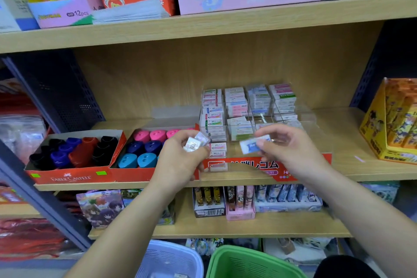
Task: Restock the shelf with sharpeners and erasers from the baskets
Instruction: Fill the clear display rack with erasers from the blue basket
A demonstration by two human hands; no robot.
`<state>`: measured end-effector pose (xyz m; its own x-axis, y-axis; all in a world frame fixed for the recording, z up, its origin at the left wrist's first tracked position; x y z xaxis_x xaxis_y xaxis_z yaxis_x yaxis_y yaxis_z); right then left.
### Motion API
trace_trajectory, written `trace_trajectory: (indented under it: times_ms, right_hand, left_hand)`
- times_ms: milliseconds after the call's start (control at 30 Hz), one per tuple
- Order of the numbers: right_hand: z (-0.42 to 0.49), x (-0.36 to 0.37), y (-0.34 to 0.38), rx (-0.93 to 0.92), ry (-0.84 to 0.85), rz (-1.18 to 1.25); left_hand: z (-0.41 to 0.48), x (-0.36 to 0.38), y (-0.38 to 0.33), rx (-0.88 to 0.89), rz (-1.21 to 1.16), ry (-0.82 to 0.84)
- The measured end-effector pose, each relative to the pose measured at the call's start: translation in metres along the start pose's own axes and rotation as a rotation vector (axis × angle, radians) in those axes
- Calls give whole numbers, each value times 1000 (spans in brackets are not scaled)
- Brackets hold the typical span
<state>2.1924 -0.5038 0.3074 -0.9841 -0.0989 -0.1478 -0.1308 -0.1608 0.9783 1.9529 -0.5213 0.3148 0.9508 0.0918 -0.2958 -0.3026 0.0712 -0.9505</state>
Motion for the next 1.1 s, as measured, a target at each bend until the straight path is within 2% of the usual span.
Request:
trace_trajectory:
  times_ms: [133, 267, 400, 567, 867, 1000, 1100]
  right_hand:
    - [20, -33, 13, -52, -147, -42]
    - [66, -64, 15, -109, -278, -405]
    - [115, -65, 5, -59, -190, -648]
    - [142, -58, -14, -16, -135, -684]
    - [137, -50, -9, -199, -185, -1172]
    - [131, -52, -7, -266, -219, -1082]
    - [128, -54, -9, -257, -133, -982]
  left_hand:
    - [13, 2, -6, 16, 2, -34]
    - [28, 10, -14, 39, 9, -25]
    - [43, 17, -18, 63, -3, -32]
    - [53, 18, -20, 83, 7, -39]
    - [56, 21, -16, 85, 26, -31]
    - [55, 21, -12, 76, 28, -24]
    - [54, 20, -13, 74, 21, -22]
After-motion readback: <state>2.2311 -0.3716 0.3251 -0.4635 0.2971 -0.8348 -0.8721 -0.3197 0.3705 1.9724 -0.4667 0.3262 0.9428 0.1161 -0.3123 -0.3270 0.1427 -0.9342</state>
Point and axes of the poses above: each hand's wrist, its own z-axis towards the middle knuckle, its own x-axis out of the palm, y = z × x, the point moved 4 cm from there along z, towards the middle knuckle, and after that the axes turned 3 degrees about y, right-handed, at the moved point
